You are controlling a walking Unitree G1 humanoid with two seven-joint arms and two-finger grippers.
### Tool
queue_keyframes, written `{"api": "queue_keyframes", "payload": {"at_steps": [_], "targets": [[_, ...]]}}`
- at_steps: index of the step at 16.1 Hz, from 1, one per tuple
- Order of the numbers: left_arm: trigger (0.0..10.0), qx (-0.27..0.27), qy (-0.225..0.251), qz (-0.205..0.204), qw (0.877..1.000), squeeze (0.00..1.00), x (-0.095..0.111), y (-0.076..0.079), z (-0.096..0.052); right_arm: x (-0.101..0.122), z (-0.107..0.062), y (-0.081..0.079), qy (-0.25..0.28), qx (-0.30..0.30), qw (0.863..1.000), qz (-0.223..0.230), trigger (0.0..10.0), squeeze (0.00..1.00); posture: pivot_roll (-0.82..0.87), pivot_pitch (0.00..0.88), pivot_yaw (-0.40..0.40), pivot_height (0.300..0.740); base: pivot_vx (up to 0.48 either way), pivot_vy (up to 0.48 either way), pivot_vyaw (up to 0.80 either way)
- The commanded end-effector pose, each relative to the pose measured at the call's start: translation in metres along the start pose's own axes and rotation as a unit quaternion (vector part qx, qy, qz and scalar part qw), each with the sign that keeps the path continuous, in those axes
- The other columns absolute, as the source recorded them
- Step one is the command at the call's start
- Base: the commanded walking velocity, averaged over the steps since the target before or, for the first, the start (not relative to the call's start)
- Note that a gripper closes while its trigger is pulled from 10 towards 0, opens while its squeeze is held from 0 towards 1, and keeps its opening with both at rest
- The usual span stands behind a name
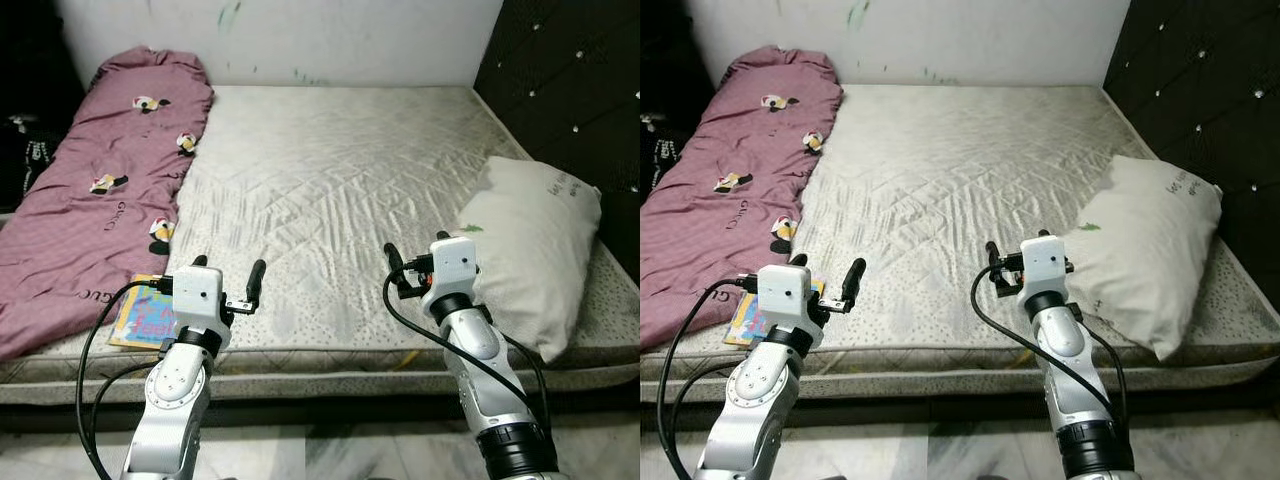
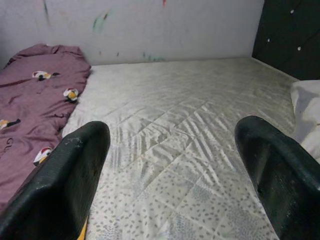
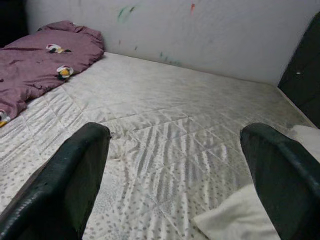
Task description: Clean up the room
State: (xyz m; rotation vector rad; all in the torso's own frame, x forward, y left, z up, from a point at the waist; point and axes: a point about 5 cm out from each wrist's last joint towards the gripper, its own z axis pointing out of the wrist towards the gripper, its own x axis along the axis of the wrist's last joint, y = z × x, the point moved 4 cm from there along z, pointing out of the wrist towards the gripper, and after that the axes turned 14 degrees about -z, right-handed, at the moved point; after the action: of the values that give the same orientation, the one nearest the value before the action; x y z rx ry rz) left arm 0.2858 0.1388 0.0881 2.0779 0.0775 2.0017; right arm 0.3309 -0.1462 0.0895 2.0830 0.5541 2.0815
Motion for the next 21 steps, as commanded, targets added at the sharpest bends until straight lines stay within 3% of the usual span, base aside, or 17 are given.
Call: {"api": "queue_keyframes", "payload": {"at_steps": [1,9,14,18,21], "targets": [[10.0,-0.006,0.007,0.001,1.0,0.0,0.004,0.0,0.0,0.001,0.0,0.0,0.001,0.002,1.0,0.001,10.0,0.0,-0.04,0.0,-0.022,0.74,0.405,0.0,0.0],[10.0,-0.009,0.003,0.003,1.0,0.0,0.003,0.0,0.001,-0.003,-0.001,0.0,-0.006,0.001,1.0,0.001,10.0,0.0,-0.02,0.0,-0.031,0.74,0.406,0.0,0.0],[10.0,0.01,0.008,0.041,0.999,0.0,0.008,-0.01,0.001,-0.011,-0.013,0.004,-0.021,-0.017,1.0,0.003,10.0,0.0,-0.02,0.0,-0.019,0.74,0.0,0.0,0.0],[10.0,-0.046,-0.014,0.094,0.994,0.0,-0.001,0.001,-0.005,-0.017,-0.02,-0.004,-0.029,-0.015,0.999,0.017,10.0,0.0,-0.04,0.0,-0.003,0.74,0.0,0.0,0.0],[10.0,-0.03,-0.02,0.078,0.996,0.0,-0.007,-0.002,-0.002,-0.017,-0.02,0.01,-0.028,-0.041,0.998,0.031,10.0,0.0,-0.06,0.0,0.014,0.74,0.0,0.0,0.0]]}}
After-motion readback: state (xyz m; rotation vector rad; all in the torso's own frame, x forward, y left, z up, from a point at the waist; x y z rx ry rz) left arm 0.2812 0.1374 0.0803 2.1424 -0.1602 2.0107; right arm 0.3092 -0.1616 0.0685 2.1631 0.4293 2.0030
